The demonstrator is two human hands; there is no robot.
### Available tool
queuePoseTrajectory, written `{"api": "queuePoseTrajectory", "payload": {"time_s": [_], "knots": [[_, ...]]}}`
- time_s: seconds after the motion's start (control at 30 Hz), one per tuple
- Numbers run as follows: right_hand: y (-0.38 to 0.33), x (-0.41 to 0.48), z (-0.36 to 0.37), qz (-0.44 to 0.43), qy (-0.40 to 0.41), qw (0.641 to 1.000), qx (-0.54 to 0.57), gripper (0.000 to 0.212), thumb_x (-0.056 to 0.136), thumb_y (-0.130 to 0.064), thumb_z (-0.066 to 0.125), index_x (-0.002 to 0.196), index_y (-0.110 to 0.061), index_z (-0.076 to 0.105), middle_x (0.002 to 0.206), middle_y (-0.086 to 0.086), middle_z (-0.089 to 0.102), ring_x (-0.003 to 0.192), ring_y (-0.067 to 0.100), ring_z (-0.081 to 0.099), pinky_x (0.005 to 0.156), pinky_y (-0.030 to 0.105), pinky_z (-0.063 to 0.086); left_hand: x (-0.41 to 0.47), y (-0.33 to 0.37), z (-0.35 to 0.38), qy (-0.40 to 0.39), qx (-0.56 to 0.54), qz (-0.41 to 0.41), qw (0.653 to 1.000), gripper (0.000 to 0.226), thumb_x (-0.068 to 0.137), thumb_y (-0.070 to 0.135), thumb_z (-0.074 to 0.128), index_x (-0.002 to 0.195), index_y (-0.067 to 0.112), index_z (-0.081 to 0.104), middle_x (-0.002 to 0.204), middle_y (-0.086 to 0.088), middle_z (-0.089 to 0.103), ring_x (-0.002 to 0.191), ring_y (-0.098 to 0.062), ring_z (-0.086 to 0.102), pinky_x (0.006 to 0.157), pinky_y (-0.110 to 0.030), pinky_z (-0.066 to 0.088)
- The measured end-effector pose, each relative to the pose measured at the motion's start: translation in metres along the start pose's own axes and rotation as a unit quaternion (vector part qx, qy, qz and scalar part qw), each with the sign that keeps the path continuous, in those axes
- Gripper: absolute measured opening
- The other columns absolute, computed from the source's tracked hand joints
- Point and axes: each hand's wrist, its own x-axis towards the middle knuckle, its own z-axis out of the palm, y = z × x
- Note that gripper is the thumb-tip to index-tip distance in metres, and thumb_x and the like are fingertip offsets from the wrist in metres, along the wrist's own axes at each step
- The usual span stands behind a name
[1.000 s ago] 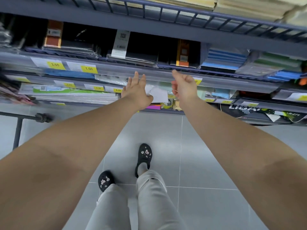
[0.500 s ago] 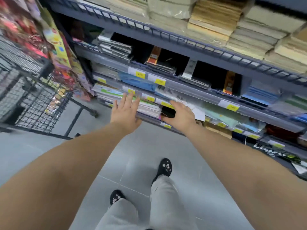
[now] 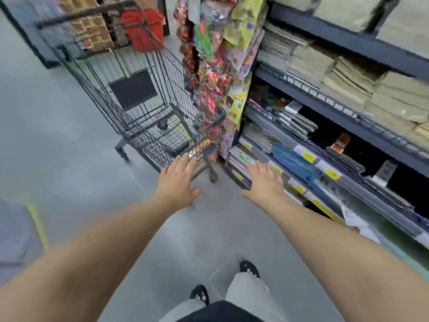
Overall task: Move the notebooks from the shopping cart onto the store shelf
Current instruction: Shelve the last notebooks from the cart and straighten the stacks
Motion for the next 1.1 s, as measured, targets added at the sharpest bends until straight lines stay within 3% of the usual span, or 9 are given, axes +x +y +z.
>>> {"api": "queuePoseTrajectory", "payload": {"time_s": [0.23,0.47,0.67,0.8,1.1], "knots": [[-0.073,0.055,0.001,-0.143,0.042,0.985,-0.083,0.078,0.087,-0.044,0.055,0.149,-0.03,0.011,0.159,0.002,0.011,0.146,0.022,0.01,0.118,0.043,0.01,0.025,-0.061,-0.009,0.017,-0.044,-0.055,0.997,0.078,0.089,0.045,0.051,0.152,0.025,0.01,0.161,-0.001,0.004,0.147,-0.024,0.008,0.117,-0.043,0.013],[-0.099,0.158,-0.001,-0.185,0.029,0.977,-0.1,0.072,0.09,-0.039,0.05,0.15,-0.03,0.011,0.16,0.001,0.01,0.146,0.021,0.011,0.117,0.041,0.009,0.116,-0.109,-0.021,0.021,-0.032,-0.038,0.999,0.077,0.089,0.044,0.051,0.152,0.022,0.012,0.16,-0.003,0.008,0.147,-0.022,0.009,0.117,-0.04,0.014],[-0.114,0.245,-0.013,-0.152,0.0,0.985,-0.079,0.075,0.088,-0.044,0.052,0.15,-0.029,0.012,0.159,0.001,0.015,0.144,0.021,0.017,0.115,0.04,0.017,0.204,-0.148,-0.034,-0.031,-0.013,-0.037,0.999,0.077,0.088,0.044,0.052,0.151,0.022,0.013,0.16,-0.002,0.008,0.146,-0.023,0.013,0.117,-0.042,0.017],[-0.124,0.29,-0.024,-0.085,-0.017,0.996,0.0,0.077,0.087,-0.046,0.055,0.149,-0.029,0.014,0.158,0.002,0.018,0.143,0.023,0.02,0.114,0.042,0.02,0.251,-0.169,-0.033,-0.07,-0.01,-0.025,0.997,0.078,0.088,0.045,0.052,0.151,0.022,0.012,0.161,-0.002,0.007,0.147,-0.023,0.011,0.118,-0.045,0.019],[-0.163,0.348,-0.005,0.082,-0.061,0.992,0.069,0.078,0.086,-0.041,0.059,0.149,-0.028,0.015,0.158,0.001,0.018,0.142,0.025,0.024,0.112,0.042,0.024,0.355,-0.235,-0.016,-0.182,0.06,0.1,0.976,0.076,0.09,0.046,0.048,0.152,0.022,0.011,0.161,-0.002,0.004,0.146,-0.025,0.014,0.116,-0.043,0.025]]}}
